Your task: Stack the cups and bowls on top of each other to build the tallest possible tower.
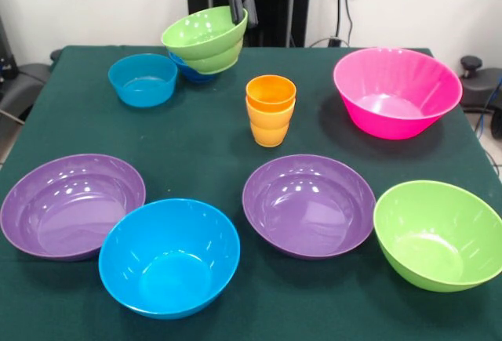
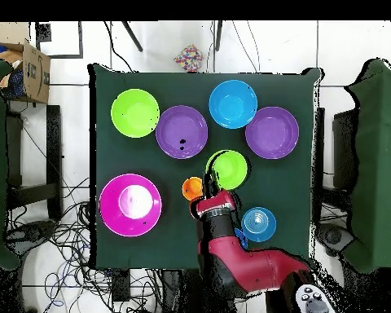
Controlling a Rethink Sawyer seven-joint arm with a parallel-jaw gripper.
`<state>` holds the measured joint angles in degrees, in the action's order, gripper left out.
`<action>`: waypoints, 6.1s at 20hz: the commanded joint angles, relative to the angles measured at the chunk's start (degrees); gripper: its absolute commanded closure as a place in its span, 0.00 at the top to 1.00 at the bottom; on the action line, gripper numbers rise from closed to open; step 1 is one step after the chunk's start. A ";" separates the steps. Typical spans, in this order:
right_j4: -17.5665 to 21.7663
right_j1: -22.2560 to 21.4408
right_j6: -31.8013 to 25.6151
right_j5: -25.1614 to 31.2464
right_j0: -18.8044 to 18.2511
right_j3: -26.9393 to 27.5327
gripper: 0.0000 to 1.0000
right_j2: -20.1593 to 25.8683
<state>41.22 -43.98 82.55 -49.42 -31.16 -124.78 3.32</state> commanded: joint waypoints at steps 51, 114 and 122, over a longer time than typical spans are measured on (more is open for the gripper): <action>-11.07 -0.73 10.00 2.88 23.58 0.20 0.00 -12.99; -9.72 13.25 10.90 0.35 22.51 12.99 0.00 -9.70; -9.55 12.99 10.92 -0.42 22.03 12.11 0.00 -10.13</action>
<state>30.74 -31.79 82.74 -54.15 -8.32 -116.01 -11.10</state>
